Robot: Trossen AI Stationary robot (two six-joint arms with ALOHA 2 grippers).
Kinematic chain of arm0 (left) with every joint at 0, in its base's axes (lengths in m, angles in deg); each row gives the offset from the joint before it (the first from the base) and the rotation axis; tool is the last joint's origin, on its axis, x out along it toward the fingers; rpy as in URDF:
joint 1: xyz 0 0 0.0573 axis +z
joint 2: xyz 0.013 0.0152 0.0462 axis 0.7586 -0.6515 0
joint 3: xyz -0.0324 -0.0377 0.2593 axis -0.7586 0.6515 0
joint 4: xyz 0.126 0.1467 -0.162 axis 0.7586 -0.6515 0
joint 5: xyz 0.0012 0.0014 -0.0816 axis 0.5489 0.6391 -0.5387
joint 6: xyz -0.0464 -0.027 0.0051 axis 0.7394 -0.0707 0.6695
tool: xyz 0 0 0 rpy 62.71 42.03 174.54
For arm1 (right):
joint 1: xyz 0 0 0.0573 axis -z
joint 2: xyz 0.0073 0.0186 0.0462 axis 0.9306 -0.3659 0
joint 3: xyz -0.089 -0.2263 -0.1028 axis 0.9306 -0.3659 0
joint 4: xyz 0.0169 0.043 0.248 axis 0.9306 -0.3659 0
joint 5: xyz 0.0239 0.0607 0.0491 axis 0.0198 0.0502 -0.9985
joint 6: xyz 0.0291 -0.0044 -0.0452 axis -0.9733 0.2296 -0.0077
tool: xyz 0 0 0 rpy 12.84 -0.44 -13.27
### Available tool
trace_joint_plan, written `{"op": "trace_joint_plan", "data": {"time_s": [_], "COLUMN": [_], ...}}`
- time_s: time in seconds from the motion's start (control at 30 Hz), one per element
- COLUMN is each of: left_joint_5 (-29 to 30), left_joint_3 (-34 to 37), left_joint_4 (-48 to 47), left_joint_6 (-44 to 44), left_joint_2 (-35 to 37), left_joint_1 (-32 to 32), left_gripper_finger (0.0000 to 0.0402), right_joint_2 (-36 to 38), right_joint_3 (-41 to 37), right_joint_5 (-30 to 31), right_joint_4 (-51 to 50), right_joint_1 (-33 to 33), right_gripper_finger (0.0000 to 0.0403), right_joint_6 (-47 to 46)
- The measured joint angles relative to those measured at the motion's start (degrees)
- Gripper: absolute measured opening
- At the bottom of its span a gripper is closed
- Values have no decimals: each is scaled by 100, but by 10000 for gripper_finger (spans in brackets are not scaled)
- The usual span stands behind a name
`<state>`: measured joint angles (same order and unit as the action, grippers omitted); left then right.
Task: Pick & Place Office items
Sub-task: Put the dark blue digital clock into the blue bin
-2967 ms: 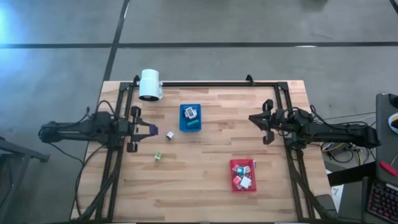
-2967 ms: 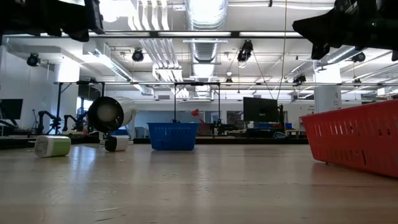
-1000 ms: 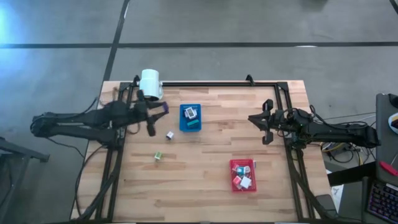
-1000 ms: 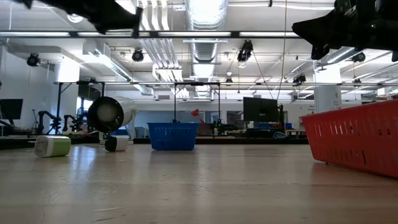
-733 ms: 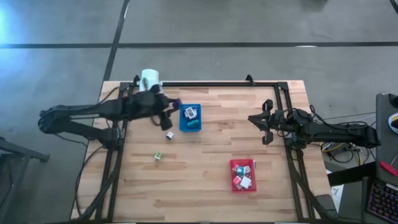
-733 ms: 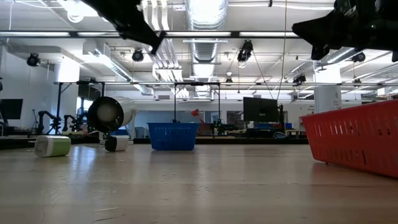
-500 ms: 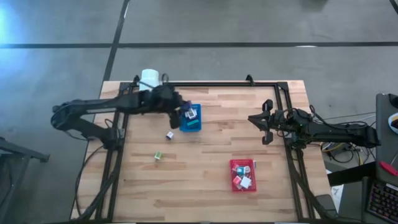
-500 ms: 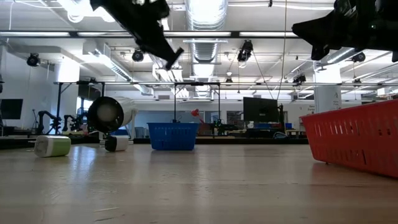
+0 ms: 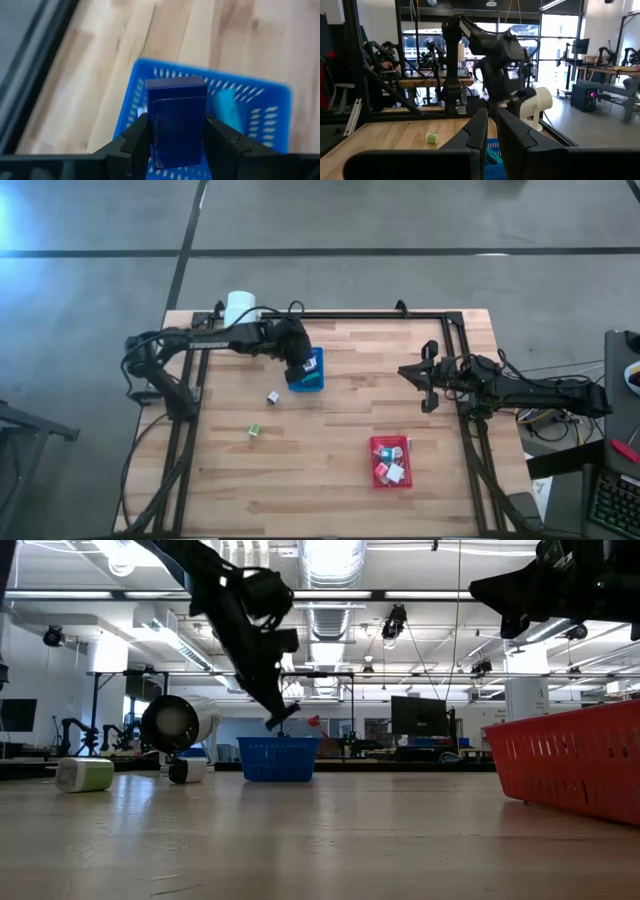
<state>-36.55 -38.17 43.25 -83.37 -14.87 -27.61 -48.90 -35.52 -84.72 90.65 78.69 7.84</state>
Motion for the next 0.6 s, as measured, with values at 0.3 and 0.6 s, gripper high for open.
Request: {"op": "trace_joint_plan", "data": {"time_s": [0.3,0.6], "left_joint_5": [-61,-105], "left_joint_3": [11,112], "left_joint_4": [-103,-160], "left_joint_6": [26,23], "left_joint_2": [-433,-570], "left_joint_1": [7,7], "left_gripper_finger": [145,145], "right_joint_2": [0,0], "right_joint_3": [-2,-2], "right_joint_5": [2,2], "right_joint_4": [-30,-44], "right_joint_1": [0,0], "right_gripper_finger": [34,34], "right_joint_6": [0,-2]}}
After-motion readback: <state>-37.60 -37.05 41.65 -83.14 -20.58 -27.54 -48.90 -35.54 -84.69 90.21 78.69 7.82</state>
